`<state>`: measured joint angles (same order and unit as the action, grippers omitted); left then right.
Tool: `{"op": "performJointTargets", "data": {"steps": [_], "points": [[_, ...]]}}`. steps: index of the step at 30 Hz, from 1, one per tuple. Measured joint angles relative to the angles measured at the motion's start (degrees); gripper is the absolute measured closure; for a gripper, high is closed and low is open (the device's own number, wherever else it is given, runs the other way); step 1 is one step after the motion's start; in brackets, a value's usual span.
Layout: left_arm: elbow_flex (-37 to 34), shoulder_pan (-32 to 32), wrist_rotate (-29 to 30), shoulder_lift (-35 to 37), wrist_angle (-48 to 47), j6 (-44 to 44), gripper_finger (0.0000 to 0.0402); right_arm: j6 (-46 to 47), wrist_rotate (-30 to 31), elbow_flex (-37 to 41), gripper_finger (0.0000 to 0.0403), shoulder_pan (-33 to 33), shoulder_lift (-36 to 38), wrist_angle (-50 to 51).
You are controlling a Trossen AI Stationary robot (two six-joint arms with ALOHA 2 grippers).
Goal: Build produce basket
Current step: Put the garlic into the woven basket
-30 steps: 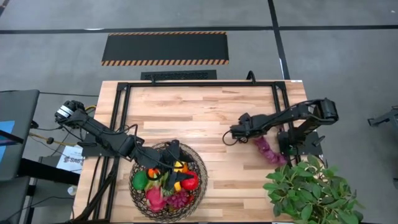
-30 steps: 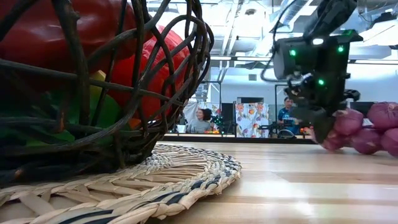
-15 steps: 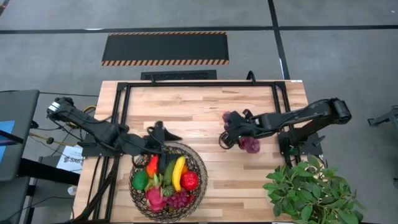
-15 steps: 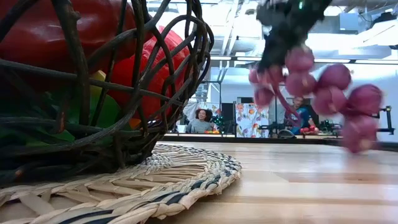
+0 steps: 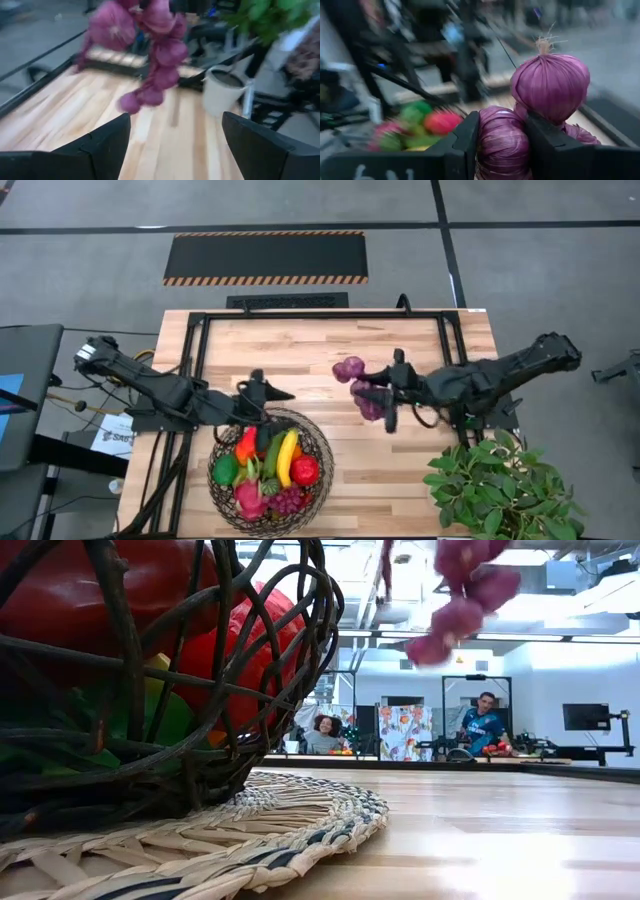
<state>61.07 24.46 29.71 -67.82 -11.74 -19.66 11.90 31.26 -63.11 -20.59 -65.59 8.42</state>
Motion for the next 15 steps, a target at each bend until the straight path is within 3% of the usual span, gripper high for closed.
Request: {"op": "performJointTargets", "data": {"steps": [7, 15], "points": [[-2.02, -4.69, -2.81, -5.19, 13.34, 7.28, 0.008, -8.78, -4.43, 0.0, 0.0267, -6.6, -0.04, -12.56], [-2.04, -10.2, -17.24, -13.63, 34.94, 13.18, 0.0065, -10.99, -5.94, 0.0, 0.0267, -8.77, -1.76, -16.45]]}}
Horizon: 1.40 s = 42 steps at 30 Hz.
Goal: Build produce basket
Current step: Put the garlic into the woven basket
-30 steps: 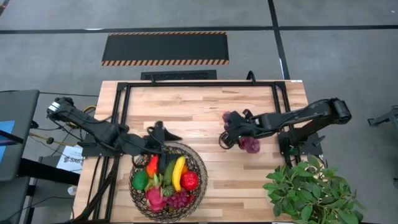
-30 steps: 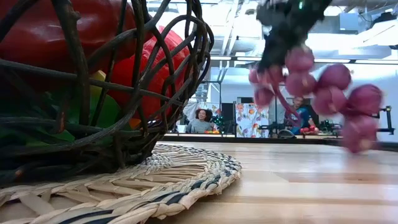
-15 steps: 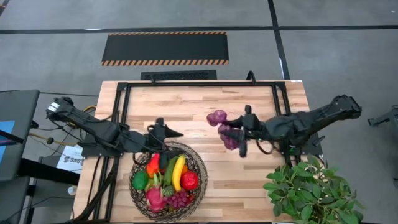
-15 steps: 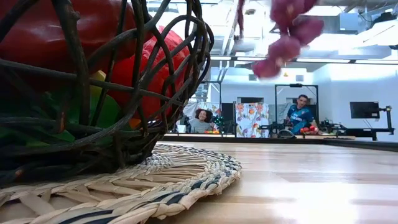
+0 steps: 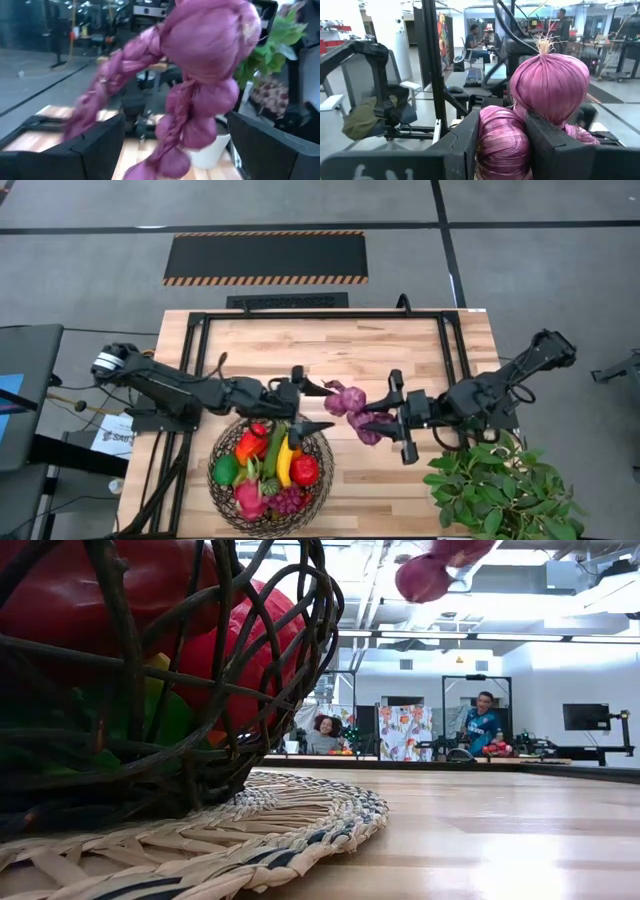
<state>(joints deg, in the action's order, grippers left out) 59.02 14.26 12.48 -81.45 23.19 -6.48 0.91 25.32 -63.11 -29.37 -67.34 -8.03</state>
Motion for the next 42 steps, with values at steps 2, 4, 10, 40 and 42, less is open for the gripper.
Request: {"op": "performJointTargets", "data": {"steps": [2, 4, 10, 40, 42], "points": [[0.0, -0.93, -2.24, -2.08, 3.01, -0.67, 0.0065, -1.27, 0.0, 0.0, 0.0267, -0.18, -0.5, -1.21], [0.0, -1.58, -3.88, -4.22, 5.72, -2.0, 0.0065, -2.63, 0.0, 0.0, 0.0267, -0.3, -0.96, -2.71], [0.0, -2.73, -8.67, -10.93, 19.36, -1.55, 0.0065, -4.6, -0.89, -0.02, 0.0267, -0.38, -2.31, -7.73], [0.02, -2.95, -26.26, -16.22, 34.77, -3.49, 0.0076, -5.21, -10.39, 0.02, 0.0267, 4.7, -9.51, -18.83], [0.02, -2.93, -26.66, -16.22, 34.6, -3.52, 0.0091, -4.58, -10.47, 0.02, 0.0266, 4.72, -9.54, -18.75]]}}
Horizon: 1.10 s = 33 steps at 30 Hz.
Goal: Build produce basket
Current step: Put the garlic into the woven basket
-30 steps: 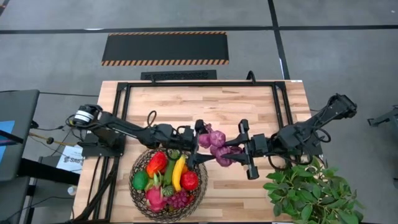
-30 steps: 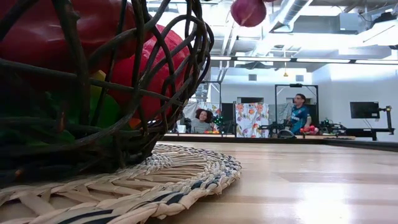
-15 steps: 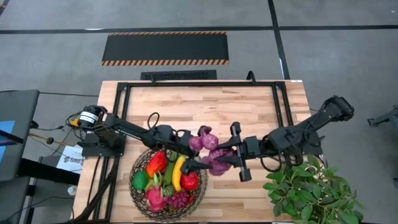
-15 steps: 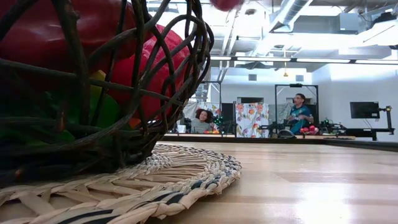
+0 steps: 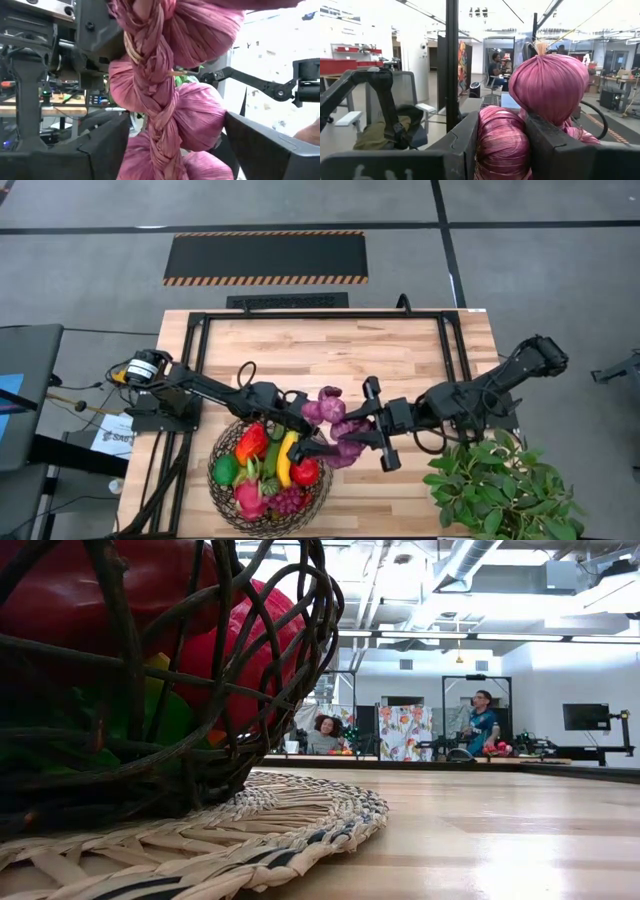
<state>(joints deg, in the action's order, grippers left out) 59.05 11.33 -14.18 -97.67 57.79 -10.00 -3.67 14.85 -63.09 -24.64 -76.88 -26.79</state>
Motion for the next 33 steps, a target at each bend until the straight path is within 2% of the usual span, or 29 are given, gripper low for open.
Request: {"op": "performJointTargets", "data": {"steps": [17, 23, 27, 33], "points": [[0.0, 0.0, -0.58, 0.0, -0.67, 0.27, 0.028, 0.18, 0.0, -0.02, 0.022, 0.09, 0.02, 0.92], [0.0, 0.2, -1.39, 0.0, -0.67, -5.77, 0.0333, 0.16, 0.0, -0.02, 0.021, 0.07, 0.07, 1.39], [0.09, -0.14, -2.81, 0.07, -0.67, -13.29, 0.0352, 0.15, -0.01, -0.02, 0.0209, 0.04, 1.36, 2.97], [0.2, -1.17, -4.59, 0.28, -0.19, -19.96, 0.035, 0.19, 0.02, 0.02, 0.0206, -0.75, 4.67, 4.18]]}}
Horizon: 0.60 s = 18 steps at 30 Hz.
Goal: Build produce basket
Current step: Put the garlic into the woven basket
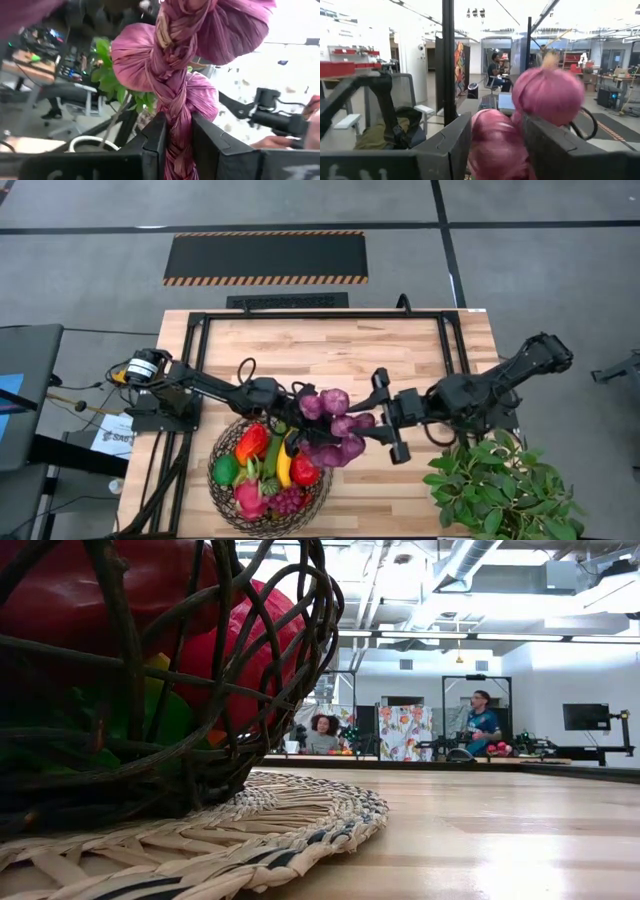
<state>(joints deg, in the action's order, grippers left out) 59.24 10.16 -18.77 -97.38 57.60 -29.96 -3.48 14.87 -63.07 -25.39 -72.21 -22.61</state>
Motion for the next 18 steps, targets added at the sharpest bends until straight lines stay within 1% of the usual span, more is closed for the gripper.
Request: {"op": "performJointTargets", "data": {"steps": [2, 5, 9, 11, 14, 15, 18], "points": [[0.0, -0.36, -1.21, 0.0, -0.09, -2.72, 0.0349, -0.02, 0.0, 0.0, 0.0204, -0.76, 1.42, 1.06], [0.0, -1.07, -4.7, 0.02, -0.73, -6.81, 0.0352, -0.03, 0.0, 0.0, 0.0202, -2.05, 3.82, 4.03], [0.0, -1.68, -11.62, 1.01, -4.12, -13.42, 0.0353, 0.0, 0.0, 0.0, 0.0204, -4.08, 7.11, 9.71], [0.0, -1.9, -16.52, 2.06, -8.43, -17.9, 0.0353, 0.02, 0.02, 0.0, 0.0206, -5.24, 8.41, 12.34], [0.0, -1.58, -22.94, 5.22, -17.56, -24.12, 0.0353, 0.04, 0.0, 0.0, 0.0207, -7.19, 9.55, 16.2], [0.0, -1.3, -24.04, 6.42, -20.85, -25.82, 0.0353, 0.06, 0.0, 0.0, 0.0207, -7.7, 9.69, 16.87], [-0.02, -0.32, -23.88, 10.77, -33.44, -27.88, 0.0353, 0.03, 0.02, 0.0, 0.0205, -9.03, 9.55, 18.32]]}}
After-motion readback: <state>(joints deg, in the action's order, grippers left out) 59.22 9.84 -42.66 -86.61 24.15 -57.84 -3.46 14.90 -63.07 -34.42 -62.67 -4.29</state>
